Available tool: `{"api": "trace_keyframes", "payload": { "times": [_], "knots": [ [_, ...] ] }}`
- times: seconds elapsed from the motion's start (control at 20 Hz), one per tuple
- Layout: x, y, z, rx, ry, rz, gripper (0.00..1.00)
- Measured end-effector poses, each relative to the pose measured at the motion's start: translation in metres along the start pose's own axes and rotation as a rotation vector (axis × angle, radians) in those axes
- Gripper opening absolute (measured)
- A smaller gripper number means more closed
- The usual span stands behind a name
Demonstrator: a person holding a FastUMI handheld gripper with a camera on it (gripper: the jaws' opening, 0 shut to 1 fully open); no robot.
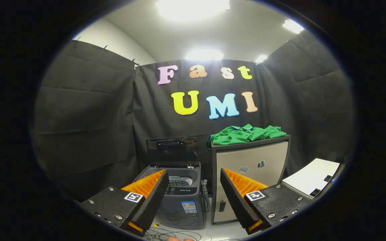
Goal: Put the clothes into the washing machine and then close the washing machine lid.
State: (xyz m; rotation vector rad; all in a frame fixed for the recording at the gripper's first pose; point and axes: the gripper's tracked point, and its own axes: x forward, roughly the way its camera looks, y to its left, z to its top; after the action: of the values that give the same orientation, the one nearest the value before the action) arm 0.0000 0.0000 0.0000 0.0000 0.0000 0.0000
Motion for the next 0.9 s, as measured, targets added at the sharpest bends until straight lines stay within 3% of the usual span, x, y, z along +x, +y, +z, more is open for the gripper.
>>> {"api": "trace_keyframes", "payload": {
  "times": [0.9],
  "knots": [
    [-0.0088, 0.0012, 0.0039, 0.002, -0.008, 0.005, 0.95]
  ]
}}
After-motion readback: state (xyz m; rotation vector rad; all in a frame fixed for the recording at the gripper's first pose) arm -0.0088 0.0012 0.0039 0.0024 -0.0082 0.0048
